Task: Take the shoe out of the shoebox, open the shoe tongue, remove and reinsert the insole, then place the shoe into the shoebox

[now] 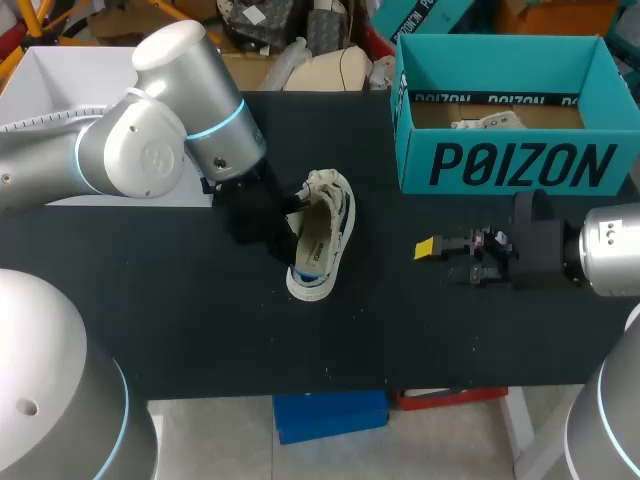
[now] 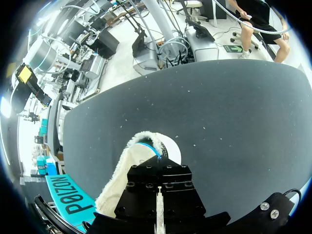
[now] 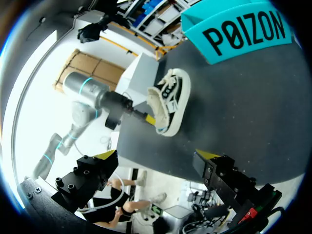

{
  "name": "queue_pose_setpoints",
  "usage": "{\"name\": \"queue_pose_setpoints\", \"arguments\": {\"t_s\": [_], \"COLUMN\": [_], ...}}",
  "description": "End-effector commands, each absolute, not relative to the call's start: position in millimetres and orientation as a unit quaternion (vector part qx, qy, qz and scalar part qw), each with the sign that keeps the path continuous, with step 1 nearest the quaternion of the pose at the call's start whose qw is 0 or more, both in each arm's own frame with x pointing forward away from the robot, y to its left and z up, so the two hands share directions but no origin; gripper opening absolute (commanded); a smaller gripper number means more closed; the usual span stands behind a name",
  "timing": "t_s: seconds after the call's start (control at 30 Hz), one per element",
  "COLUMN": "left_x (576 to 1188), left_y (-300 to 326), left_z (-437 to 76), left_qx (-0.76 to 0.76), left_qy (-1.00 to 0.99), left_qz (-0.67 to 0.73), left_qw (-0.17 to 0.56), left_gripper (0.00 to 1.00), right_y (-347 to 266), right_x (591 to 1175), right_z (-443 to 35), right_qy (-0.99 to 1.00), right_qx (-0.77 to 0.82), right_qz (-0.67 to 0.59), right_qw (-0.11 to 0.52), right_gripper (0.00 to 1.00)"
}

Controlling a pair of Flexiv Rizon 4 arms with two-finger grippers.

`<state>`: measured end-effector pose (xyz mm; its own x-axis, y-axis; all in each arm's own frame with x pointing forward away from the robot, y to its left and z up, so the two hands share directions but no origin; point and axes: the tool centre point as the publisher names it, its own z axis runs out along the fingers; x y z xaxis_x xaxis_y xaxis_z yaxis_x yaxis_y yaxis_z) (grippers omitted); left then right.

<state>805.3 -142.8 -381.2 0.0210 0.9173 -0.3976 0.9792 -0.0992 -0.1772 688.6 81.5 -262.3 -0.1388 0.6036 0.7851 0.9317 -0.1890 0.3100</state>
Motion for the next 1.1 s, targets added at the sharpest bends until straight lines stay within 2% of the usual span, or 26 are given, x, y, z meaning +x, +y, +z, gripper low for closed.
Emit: {"name": "queue_pose_setpoints", "arguments": {"t_s": [0.03,0.47,0.87,1.1], "left_x": [808.7,812.7,811.0,806.5], "left_y": [-148.0,-158.3,-170.2,-176.9], "left_z": [-381.3,-386.9,-364.0,-372.1], "left_qx": [0.712,0.734,0.755,0.769], "left_qy": [0.668,0.653,0.631,0.618], "left_qz": [-0.206,-0.188,-0.176,-0.159], "left_qw": [0.066,0.021,0.031,0.036], "left_gripper": [0.00,0.00,0.00,0.00], "right_y": [81.5,81.5,81.5,81.5], "right_x": [688.9,688.9,688.9,688.9], "right_z": [-261.6,-261.6,-261.6,-261.6], "right_qy": [-0.610,-0.610,-0.610,-0.610], "right_qx": [-0.630,-0.630,-0.630,-0.630], "right_qz": [-0.444,-0.444,-0.444,-0.444], "right_qw": [0.185,0.185,0.185,0.185], "right_gripper": [1.00,1.00,1.00,1.00]}}
